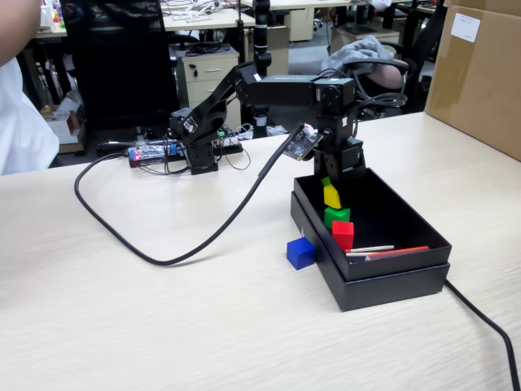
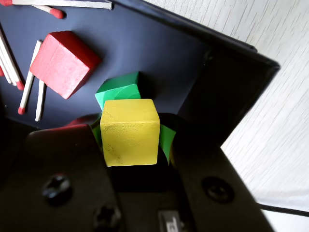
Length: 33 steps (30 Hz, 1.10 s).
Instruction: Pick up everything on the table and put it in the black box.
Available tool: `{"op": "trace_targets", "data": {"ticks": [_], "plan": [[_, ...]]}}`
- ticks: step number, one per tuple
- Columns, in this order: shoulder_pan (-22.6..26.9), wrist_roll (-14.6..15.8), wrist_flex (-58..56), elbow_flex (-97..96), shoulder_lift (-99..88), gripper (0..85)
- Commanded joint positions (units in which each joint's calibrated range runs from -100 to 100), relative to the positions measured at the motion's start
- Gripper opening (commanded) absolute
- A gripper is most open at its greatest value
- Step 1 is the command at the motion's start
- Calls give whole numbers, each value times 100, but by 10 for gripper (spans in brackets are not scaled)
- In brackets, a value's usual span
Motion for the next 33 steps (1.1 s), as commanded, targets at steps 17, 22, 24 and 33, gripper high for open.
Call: {"op": "trace_targets", "data": {"ticks": [17,22,24,33], "plan": [[-195,34,-405,242,-2447,386],[-503,0,-189,-266,-3618,396],[-654,-78,61,-792,-4134,407],[-1231,-337,1383,-2940,-5557,443]]}}
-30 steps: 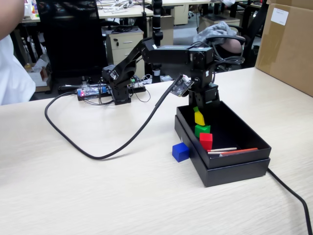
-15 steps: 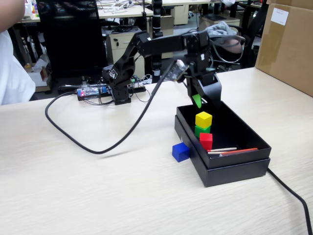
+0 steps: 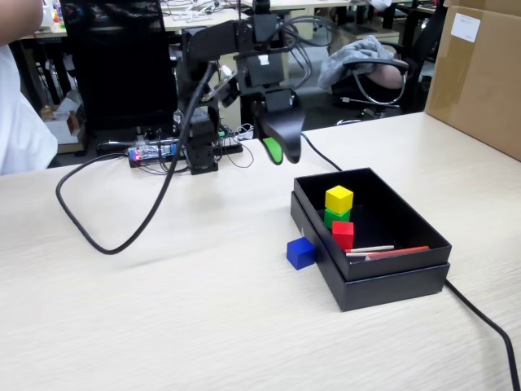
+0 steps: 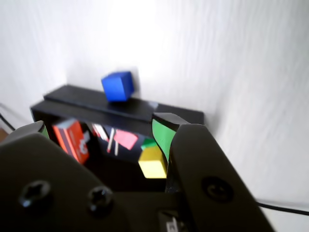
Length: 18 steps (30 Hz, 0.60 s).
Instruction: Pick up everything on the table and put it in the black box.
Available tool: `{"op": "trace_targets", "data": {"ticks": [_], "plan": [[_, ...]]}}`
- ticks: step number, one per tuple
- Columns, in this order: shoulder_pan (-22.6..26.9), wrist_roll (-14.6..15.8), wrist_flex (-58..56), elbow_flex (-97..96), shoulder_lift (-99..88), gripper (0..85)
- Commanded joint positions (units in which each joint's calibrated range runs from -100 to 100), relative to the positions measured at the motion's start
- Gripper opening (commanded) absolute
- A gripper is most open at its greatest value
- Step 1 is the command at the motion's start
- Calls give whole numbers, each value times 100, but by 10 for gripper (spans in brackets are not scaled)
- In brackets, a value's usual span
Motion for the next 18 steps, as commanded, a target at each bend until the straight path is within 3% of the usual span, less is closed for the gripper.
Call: {"op": "trace_targets", "data": {"ticks": [1,10,18], "plan": [[-117,-54,509,191,-510,444],[-127,-59,483,354,856,477],[-117,-54,-493,2430,2955,476]]}}
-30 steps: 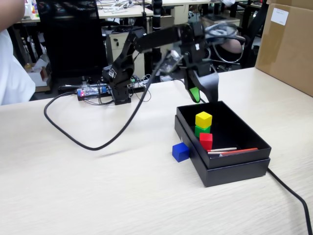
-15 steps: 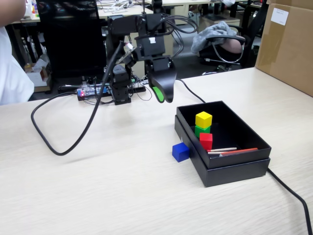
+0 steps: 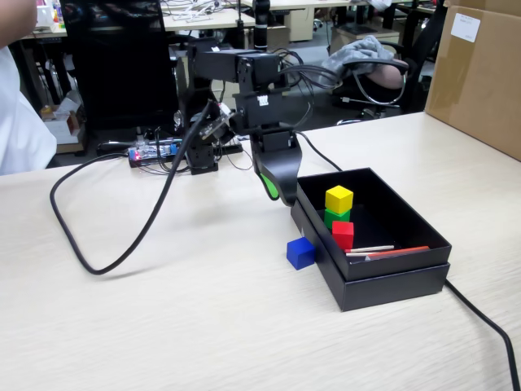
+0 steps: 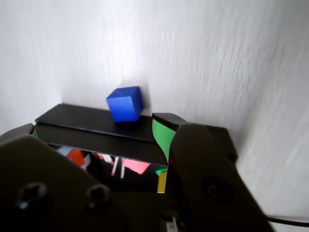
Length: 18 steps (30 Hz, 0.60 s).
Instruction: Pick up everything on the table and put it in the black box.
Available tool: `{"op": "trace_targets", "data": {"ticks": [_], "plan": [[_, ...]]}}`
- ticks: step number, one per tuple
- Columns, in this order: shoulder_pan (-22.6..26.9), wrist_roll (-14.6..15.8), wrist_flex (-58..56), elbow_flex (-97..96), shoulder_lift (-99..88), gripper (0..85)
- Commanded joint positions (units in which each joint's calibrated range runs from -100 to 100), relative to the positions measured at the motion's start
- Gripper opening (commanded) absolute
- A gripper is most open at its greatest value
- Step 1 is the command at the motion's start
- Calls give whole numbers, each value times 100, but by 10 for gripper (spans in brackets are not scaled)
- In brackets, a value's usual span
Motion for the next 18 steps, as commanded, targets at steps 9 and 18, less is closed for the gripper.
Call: {"op": "trace_targets", "data": {"ticks": [9,18], "plan": [[29,-29,-692,2175,2399,477],[112,-15,-710,2792,3593,476]]}}
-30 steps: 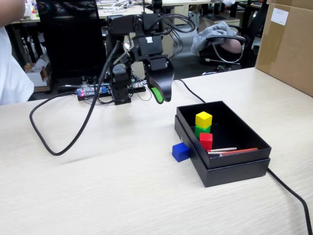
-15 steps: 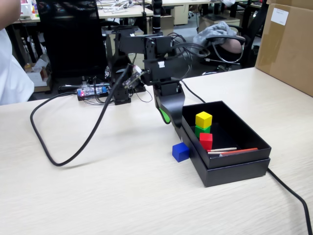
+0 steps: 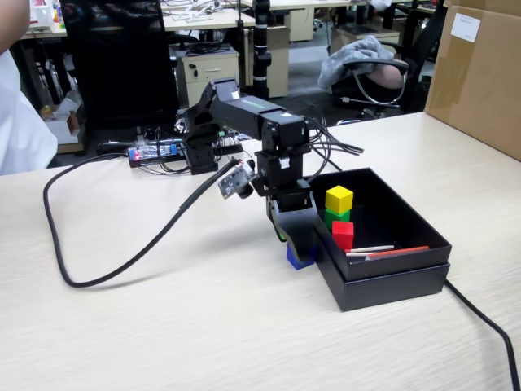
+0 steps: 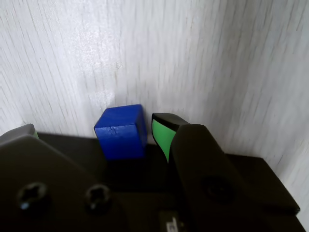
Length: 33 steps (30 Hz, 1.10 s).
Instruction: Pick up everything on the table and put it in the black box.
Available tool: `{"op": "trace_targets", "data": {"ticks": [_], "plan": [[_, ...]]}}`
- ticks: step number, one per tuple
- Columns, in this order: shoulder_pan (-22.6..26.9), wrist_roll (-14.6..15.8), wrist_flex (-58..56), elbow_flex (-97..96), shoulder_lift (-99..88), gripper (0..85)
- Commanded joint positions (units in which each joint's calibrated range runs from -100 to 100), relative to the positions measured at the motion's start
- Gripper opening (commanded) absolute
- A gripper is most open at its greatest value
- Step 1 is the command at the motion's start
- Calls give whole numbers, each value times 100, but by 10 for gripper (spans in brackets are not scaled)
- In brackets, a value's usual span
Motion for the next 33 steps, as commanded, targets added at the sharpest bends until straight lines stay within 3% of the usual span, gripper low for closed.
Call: {"op": "trace_targets", "data": {"ticks": [1,5,9,15,21,33], "plan": [[63,-15,-184,619,140,476],[176,24,-210,637,381,468],[210,49,-270,637,508,372],[205,63,-279,664,645,78],[181,132,-555,492,129,68],[239,88,-555,-922,-3956,68]]}}
